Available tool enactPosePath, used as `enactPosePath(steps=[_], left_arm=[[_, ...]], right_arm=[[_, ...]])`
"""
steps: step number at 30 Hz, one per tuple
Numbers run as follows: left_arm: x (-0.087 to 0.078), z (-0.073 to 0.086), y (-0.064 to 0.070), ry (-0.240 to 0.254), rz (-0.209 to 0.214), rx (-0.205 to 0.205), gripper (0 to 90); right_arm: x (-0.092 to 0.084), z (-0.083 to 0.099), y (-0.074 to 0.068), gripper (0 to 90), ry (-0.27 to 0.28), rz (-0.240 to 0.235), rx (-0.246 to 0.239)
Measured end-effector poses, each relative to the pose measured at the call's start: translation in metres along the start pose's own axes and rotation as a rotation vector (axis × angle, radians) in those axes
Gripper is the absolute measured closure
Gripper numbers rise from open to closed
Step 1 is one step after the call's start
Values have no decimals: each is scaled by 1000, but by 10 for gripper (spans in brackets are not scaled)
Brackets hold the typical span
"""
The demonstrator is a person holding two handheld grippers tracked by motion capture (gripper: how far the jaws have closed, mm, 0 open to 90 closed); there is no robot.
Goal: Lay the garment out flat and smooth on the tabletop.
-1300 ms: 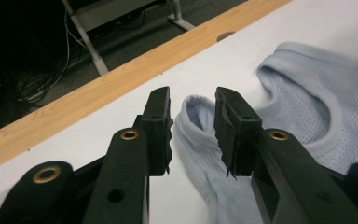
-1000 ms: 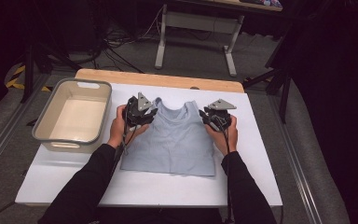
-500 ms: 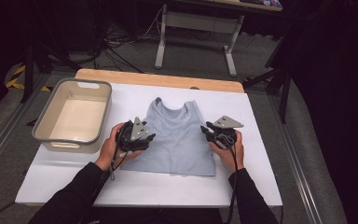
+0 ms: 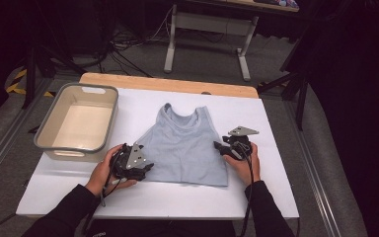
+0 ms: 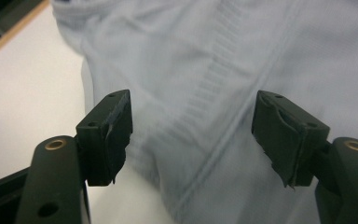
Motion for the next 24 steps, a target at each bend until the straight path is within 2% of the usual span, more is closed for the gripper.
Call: enactPosePath(steps=[2, 6, 10, 12, 13, 14, 15, 16, 17, 20, 23, 24], left_arm=[[0, 4, 1, -9, 10, -17, 301], [0, 6, 4, -11, 56, -32, 384], [1, 7, 6, -10, 105, -44, 490], [2, 8, 7, -5, 152, -54, 592], [2, 8, 7, -5, 152, -54, 649], [2, 8, 8, -8, 176, -56, 649], [2, 8, 9, -16, 182, -48, 713], [2, 7, 10, -24, 185, -41, 820], [2, 7, 12, -39, 180, -15, 838], [1, 6, 14, -49, 159, 6, 852], [-1, 5, 16, -56, 150, 19, 855], [-6, 1, 17, -41, 134, 36, 855]], right_arm=[[2, 2, -1, 540, -18, -7, -3], [1, 2, -2, 606, -20, -20, -7], [1, 4, -4, 679, -30, -48, 14], [0, 4, -4, 703, -31, -53, 15], [-1, 4, -5, 729, -33, -54, 13], [-1, 4, -5, 729, -33, -54, 13], [-1, 4, -6, 757, -35, -54, 3], [-2, 4, -7, 777, -37, -49, -13], [-3, 3, -8, 787, -38, -40, -23], [-8, 1, -8, 820, -38, -20, -52], [-12, -1, -7, 836, -23, -13, -53], [-20, -6, -5, 854, 8, 0, -50]])
Point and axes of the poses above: each handheld gripper's, and its own axes: x roughly forward along the jaws, z roughly out of its underside, y roughly to its right, the point moved 6 cm from there along x, roughly forward along the jaws, and after that the axes turned 11 degrees about z, right-handed, at the moved point
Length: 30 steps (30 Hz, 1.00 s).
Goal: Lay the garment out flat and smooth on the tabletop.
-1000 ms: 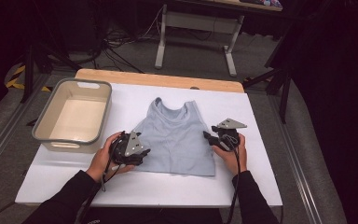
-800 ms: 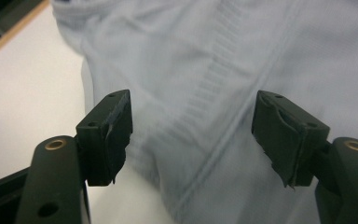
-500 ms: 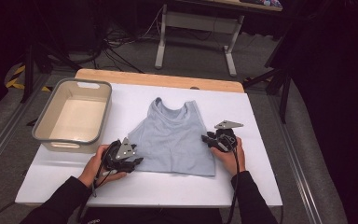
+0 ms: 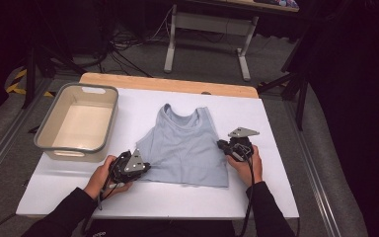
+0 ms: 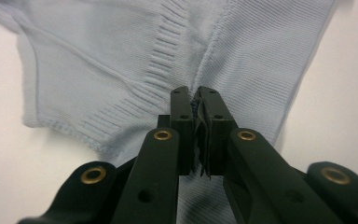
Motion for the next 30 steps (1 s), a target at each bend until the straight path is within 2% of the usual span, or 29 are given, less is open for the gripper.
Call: enactPosePath(steps=[4, 7, 12, 13, 16, 19, 22, 24, 27, 30], left_arm=[[-10, -4, 4, 12, -17, 10, 857], [-13, -2, 11, -4, -28, 31, 858], [-15, -1, 22, -19, -9, 47, 859], [-14, 0, 27, -23, 6, 53, 858], [-14, 3, 33, -46, 14, 54, 858], [-14, 3, 35, -43, 13, 59, 855], [-16, 1, 31, 6, 27, 36, 823], [-17, -2, 27, 33, 9, 28, 732], [-18, -9, 22, 82, 9, 22, 721], [-18, -20, 13, 128, -14, 7, 673]], right_arm=[[-8, 0, -2, 857, 13, 4, -4], [-13, 1, -3, 859, 20, 7, -14], [-23, 0, -6, 859, 38, 8, -21], [-25, 2, -8, 859, 34, 7, -27], [-27, 4, -9, 858, 31, 4, -33], [-27, 8, -11, 853, 26, 3, -36], [-26, 10, -11, 828, 18, 14, -45], [-25, 10, -10, 815, 21, 15, -39], [-25, 9, -8, 779, 34, 12, -31], [-24, 5, -6, 749, 58, 12, -29]])
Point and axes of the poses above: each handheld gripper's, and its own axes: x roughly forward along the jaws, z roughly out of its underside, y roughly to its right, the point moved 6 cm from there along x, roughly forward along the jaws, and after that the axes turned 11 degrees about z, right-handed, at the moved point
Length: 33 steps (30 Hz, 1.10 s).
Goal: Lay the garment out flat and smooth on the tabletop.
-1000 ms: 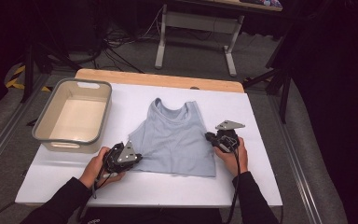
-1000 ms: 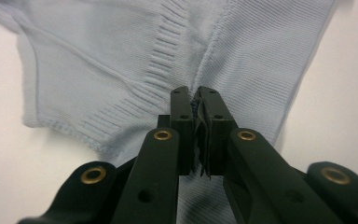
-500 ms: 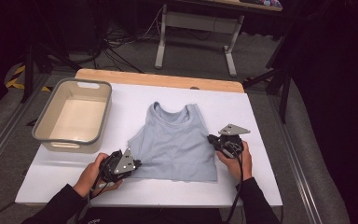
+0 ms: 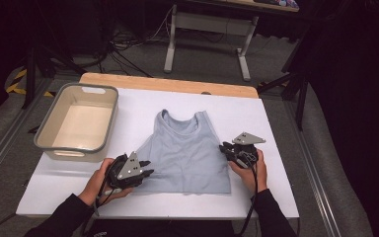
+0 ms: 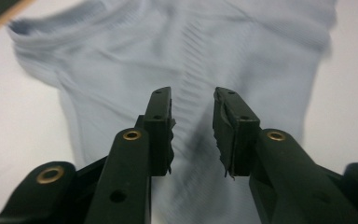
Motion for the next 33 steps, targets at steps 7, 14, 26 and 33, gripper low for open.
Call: enactPosePath(steps=[7, 14, 26, 33], left_arm=[[19, -26, -32, 34, -66, -42, 555], [46, -48, -77, 36, -147, -124, 456], [79, -38, -147, -16, -248, -323, 351], [89, -29, -164, -41, -226, -400, 360]], right_arm=[[9, -15, 9, 655, 55, -5, 15], [33, -33, 24, 565, 59, -23, 33], [87, -55, 32, 401, -30, -28, 48], [110, -58, 32, 394, -73, -19, 53]])
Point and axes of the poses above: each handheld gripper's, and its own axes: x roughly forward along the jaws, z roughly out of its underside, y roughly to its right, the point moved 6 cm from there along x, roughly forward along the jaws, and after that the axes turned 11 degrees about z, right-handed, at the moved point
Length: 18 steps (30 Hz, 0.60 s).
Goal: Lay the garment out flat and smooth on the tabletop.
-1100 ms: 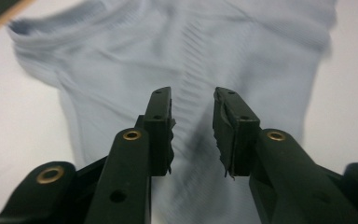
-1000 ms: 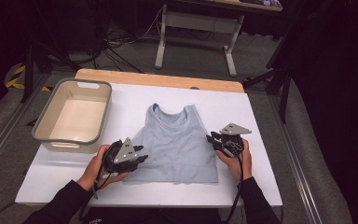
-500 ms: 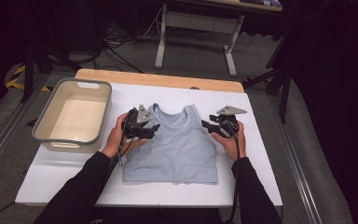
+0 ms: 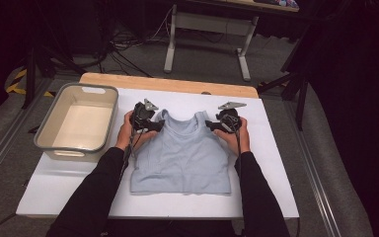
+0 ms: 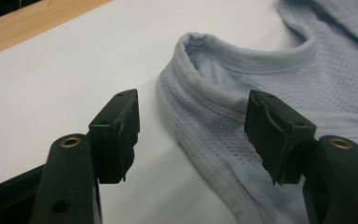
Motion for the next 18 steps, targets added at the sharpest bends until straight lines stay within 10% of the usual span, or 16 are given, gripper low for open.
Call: enactPosePath(steps=[10, 18], left_arm=[[18, 2, 3, -71, 53, 7, 477], [19, -1, 8, -99, 88, 54, 781]], right_arm=[[25, 3, -7, 386, -69, -24, 11], [24, 1, -15, 680, -80, -76, 0]])
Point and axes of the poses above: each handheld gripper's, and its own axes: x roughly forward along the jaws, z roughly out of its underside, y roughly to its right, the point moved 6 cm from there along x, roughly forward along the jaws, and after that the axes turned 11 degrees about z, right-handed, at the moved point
